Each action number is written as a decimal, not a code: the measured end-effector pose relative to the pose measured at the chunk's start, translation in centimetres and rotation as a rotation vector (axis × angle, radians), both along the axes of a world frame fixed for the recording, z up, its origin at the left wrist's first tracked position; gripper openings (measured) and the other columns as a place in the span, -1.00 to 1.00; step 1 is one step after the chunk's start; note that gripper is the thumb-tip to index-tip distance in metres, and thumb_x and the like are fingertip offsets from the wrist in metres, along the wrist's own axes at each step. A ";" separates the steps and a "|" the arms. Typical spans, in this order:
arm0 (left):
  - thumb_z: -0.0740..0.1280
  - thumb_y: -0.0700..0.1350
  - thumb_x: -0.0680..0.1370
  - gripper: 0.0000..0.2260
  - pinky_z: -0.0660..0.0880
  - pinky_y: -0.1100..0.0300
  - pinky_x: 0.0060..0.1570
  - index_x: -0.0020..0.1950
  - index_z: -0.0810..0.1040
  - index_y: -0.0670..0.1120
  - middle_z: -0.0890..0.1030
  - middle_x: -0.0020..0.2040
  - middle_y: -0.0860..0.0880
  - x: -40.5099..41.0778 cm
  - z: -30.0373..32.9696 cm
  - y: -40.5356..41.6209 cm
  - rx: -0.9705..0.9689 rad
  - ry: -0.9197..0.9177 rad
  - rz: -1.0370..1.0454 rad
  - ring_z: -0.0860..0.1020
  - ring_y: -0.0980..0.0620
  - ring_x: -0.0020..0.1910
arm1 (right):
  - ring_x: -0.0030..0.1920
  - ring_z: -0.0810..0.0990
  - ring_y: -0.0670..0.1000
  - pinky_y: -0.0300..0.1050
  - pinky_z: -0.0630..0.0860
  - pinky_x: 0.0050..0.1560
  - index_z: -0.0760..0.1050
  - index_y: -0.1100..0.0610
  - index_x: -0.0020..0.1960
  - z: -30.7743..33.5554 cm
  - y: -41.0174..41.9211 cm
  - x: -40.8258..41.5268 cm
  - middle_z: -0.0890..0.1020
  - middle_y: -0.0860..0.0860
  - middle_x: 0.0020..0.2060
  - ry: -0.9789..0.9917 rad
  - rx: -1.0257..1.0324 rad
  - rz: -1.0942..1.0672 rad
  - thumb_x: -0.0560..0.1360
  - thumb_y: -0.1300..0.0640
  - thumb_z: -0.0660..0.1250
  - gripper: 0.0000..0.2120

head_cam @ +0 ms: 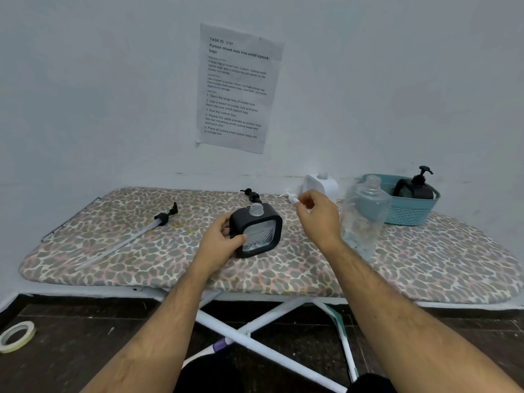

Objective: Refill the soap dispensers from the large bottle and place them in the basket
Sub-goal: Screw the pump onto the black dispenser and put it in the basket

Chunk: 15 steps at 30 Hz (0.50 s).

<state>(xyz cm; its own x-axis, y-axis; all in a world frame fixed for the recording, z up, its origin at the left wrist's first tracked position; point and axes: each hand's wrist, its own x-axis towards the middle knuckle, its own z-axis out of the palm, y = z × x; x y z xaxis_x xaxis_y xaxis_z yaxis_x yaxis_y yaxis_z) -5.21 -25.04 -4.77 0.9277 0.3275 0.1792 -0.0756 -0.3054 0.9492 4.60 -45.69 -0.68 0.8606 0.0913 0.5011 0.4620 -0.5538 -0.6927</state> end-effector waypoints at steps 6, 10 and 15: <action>0.49 -0.08 0.35 -0.38 0.49 0.02 0.29 0.39 0.42 -0.03 0.58 0.23 0.02 0.4 -0.7 0.5 -0.055 -0.023 -0.026 0.55 0.06 0.22 | -0.17 0.54 -0.11 -0.30 0.41 -0.19 0.54 0.07 -0.06 -0.3 3.0 4.5 0.56 -0.17 -0.23 0.149 -0.072 0.120 0.54 0.18 0.33 -0.96; 0.55 0.00 0.31 -0.35 0.48 0.04 0.29 0.36 0.43 -0.01 0.57 0.25 0.02 0.8 -1.3 0.6 -0.120 -0.034 -0.050 0.56 0.08 0.23 | -0.14 0.55 -0.08 -0.25 0.48 -0.11 0.54 0.08 -0.05 -0.4 5.3 7.9 0.58 -0.11 -0.19 0.220 -0.112 0.183 0.53 0.18 0.37 -0.97; 0.51 -0.25 0.43 -0.46 0.49 0.31 0.16 0.34 0.43 0.02 0.56 0.27 0.05 0.7 -2.0 0.7 -0.180 -0.030 -0.091 0.55 0.16 0.23 | -0.06 0.57 -0.02 -0.12 0.54 0.02 0.57 0.17 0.02 -1.2 8.3 12.1 0.61 -0.01 -0.09 0.306 -0.147 0.239 0.53 0.13 0.41 -0.87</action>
